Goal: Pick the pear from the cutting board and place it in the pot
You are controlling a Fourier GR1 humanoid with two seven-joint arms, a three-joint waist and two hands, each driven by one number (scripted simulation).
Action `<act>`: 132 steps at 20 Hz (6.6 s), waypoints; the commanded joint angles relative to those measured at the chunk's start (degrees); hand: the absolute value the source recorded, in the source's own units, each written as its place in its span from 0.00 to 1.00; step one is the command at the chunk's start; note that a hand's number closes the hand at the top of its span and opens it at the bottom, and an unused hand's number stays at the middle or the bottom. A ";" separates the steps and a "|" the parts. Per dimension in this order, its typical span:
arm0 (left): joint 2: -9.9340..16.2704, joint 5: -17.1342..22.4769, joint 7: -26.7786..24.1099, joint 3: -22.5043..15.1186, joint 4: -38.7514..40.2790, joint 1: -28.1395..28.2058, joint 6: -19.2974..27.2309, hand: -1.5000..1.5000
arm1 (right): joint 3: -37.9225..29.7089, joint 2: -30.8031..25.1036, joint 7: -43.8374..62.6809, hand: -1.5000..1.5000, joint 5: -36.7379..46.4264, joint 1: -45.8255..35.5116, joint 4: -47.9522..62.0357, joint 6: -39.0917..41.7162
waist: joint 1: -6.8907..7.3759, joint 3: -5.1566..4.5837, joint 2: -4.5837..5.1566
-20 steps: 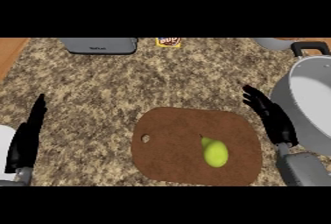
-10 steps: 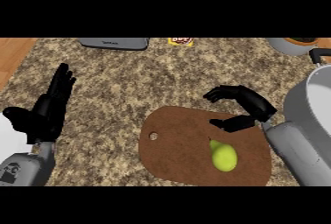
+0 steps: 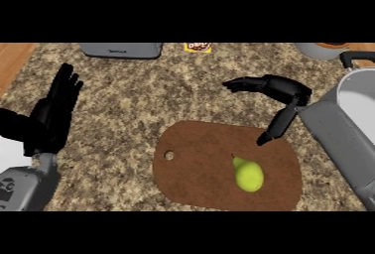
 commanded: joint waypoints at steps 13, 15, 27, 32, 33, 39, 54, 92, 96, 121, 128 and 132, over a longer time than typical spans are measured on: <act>0.92 0.28 2.46 2.73 -0.72 -0.48 -0.57 0.50 | 20.92 4.83 8.84 0.00 13.39 -14.98 -4.58 20.00 | -1.92 -0.13 -0.84; 0.04 0.07 0.74 2.43 -1.07 2.15 -1.41 0.50 | 21.65 6.14 9.26 0.00 14.60 -13.79 -4.51 19.08 | -2.16 -0.12 -0.81; -2.55 -2.72 0.16 3.61 -0.44 2.92 -1.69 0.50 | 22.91 2.23 9.44 0.00 19.50 -5.87 -11.50 19.73 | -3.01 -0.10 -0.84; -1.27 -2.78 6.01 5.31 -3.47 0.67 -2.33 0.50 | 22.66 4.60 11.53 0.00 25.06 -4.29 -11.35 17.55 | -2.89 -0.09 -0.91; -1.03 -1.96 1.80 7.53 2.71 -1.63 -4.46 0.50 | 23.48 1.37 5.02 0.00 27.38 -5.59 -8.76 16.80 | -2.83 -0.09 -0.68; -3.40 -5.05 5.28 4.93 -5.42 3.48 -2.04 0.50 | 23.44 5.43 6.61 0.00 29.94 -1.15 -10.52 15.61 | -2.66 -0.08 -0.87; -5.75 -6.10 4.09 6.92 -2.30 1.34 -4.39 0.50 | 28.42 3.49 -5.82 1.00 40.31 0.27 -8.03 10.24 | -2.41 -0.07 -0.60; -4.82 -6.39 5.98 10.26 -7.19 7.29 -4.94 0.50 | 0.75 10.48 64.59 1.00 61.17 35.19 -74.32 -46.93 | -6.52 -0.13 -1.95; -5.92 -6.70 4.20 9.40 -7.50 7.46 -6.05 0.50 | -6.47 5.58 66.82 1.00 59.72 40.52 -84.71 -42.15 | -4.50 -0.12 -1.25; -7.03 -8.38 4.58 11.63 0.86 -1.75 -8.97 0.50 | -36.39 -4.19 36.17 1.00 55.42 31.94 -37.26 -54.16 | -2.65 -0.06 -0.50; -8.62 -9.60 2.65 10.99 -0.56 1.13 -9.02 0.50 | -39.59 -3.04 23.14 1.00 50.40 21.83 -9.58 -60.86 | -1.91 0.00 -0.48; -8.28 -8.63 3.36 11.66 -1.74 2.43 -9.87 0.50 | -42.92 -2.34 21.95 0.00 43.75 20.91 -3.72 -55.71 | -2.08 0.00 -0.58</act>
